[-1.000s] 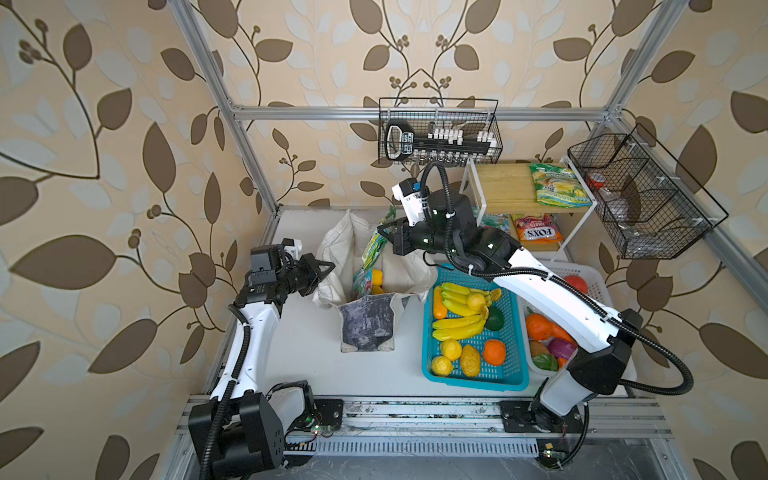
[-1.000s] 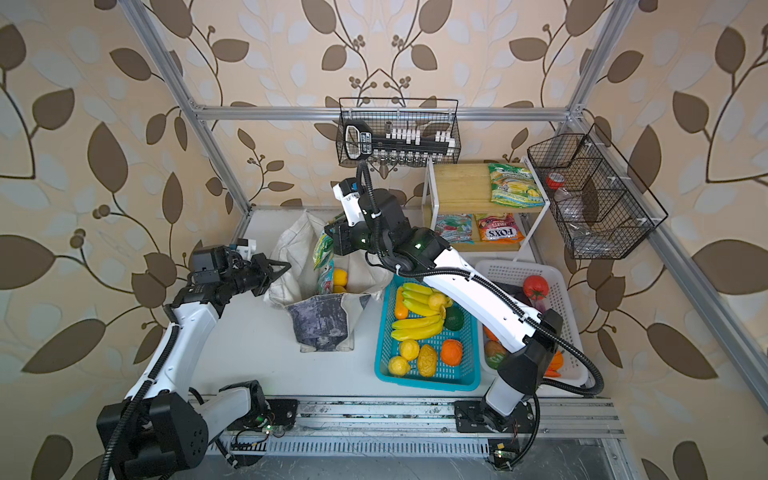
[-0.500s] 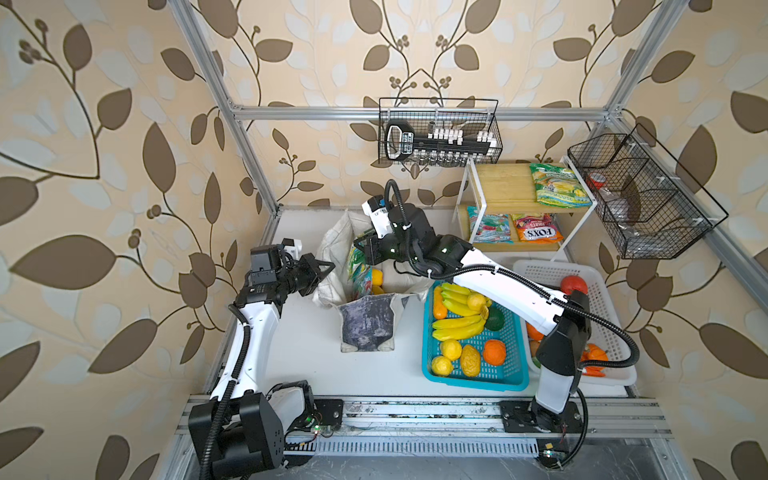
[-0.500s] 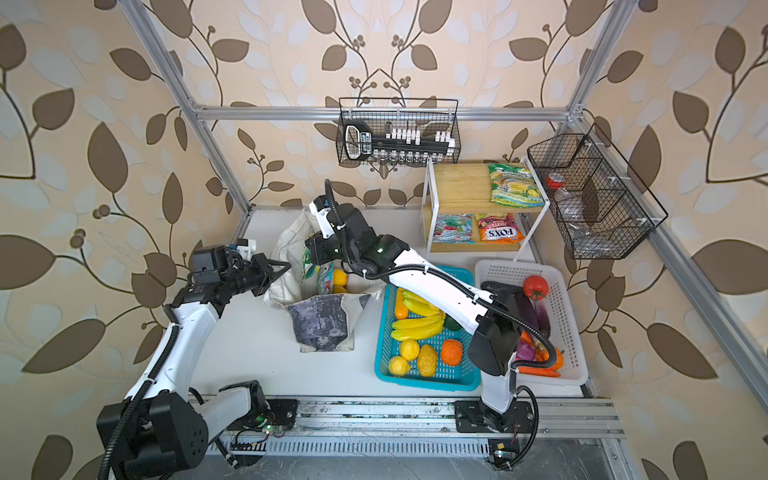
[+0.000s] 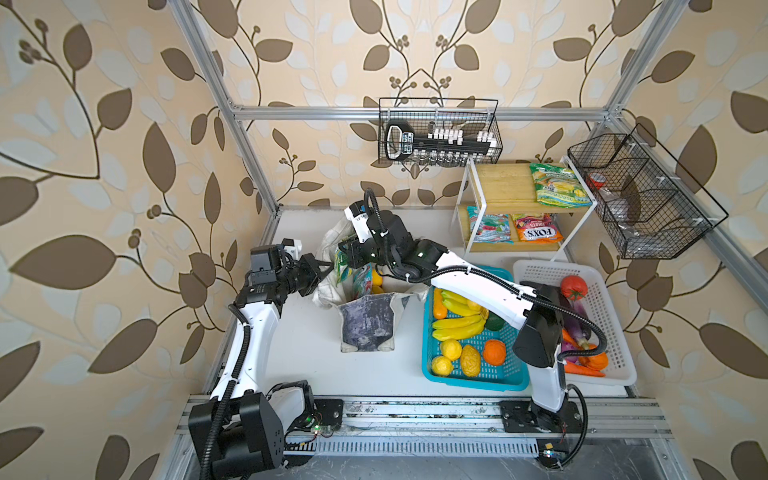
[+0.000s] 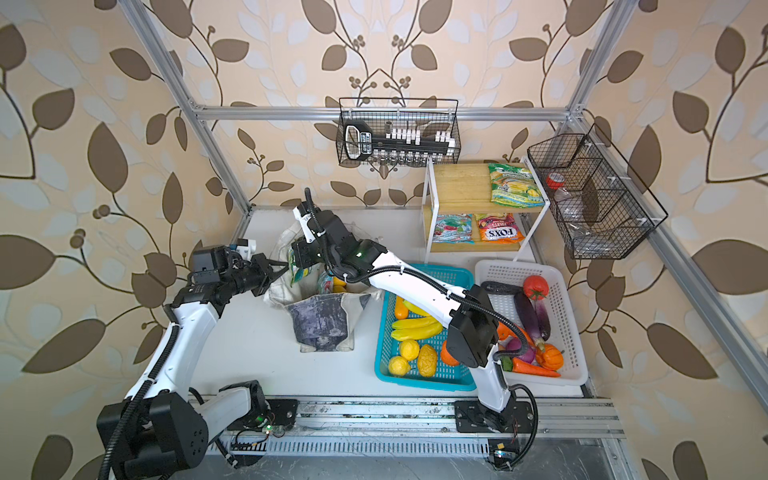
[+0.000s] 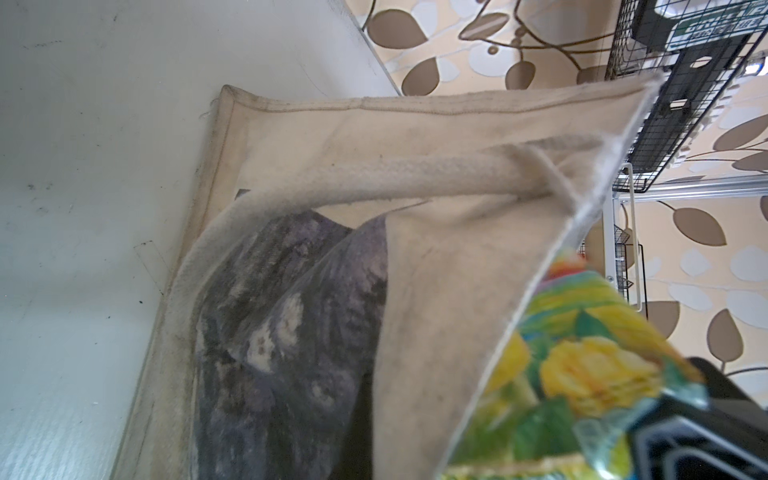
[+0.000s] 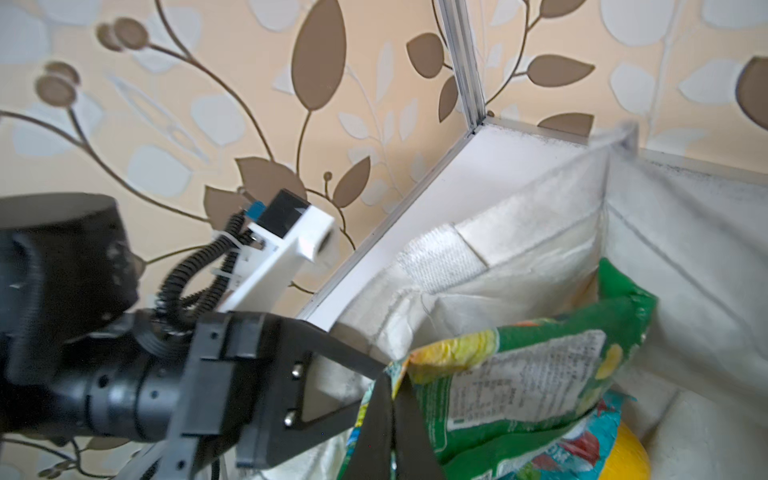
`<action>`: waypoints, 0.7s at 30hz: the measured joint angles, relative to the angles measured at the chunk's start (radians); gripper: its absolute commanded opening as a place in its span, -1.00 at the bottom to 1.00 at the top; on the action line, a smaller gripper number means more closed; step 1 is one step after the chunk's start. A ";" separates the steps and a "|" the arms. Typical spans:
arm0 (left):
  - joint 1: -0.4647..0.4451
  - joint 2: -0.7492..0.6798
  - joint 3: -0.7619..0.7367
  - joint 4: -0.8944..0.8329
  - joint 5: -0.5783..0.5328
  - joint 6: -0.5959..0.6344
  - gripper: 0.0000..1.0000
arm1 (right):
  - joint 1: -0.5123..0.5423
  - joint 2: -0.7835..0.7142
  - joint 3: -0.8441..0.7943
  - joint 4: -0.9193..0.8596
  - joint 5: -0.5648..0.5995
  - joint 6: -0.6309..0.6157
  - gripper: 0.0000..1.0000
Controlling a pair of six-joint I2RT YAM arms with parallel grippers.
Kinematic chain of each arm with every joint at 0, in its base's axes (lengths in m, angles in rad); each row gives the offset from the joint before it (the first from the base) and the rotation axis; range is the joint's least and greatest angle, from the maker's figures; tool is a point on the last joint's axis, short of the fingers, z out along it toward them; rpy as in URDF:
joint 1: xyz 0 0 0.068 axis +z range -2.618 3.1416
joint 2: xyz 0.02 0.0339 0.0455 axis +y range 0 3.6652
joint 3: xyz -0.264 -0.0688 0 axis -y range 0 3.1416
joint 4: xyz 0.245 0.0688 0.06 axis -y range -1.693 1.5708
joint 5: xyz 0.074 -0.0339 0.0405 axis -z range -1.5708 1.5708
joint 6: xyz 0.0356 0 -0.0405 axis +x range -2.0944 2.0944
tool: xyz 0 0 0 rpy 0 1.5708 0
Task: Place the food into the grocery bag and tie it
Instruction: 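Lift the Spring Tea bag off the shelf and carry it over the tote, then lower the Spring Tea bag into the tote with the right gripper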
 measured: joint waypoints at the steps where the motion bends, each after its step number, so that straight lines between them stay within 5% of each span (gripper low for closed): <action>1: 0.000 0.000 0.000 0.000 0.000 0.000 -1.00 | 0.000 0.000 -0.025 0.016 0.005 0.000 -1.00; 21: 0.000 0.000 0.000 0.008 0.002 -0.003 -1.00 | -0.010 0.013 -0.292 0.174 0.036 0.008 -1.00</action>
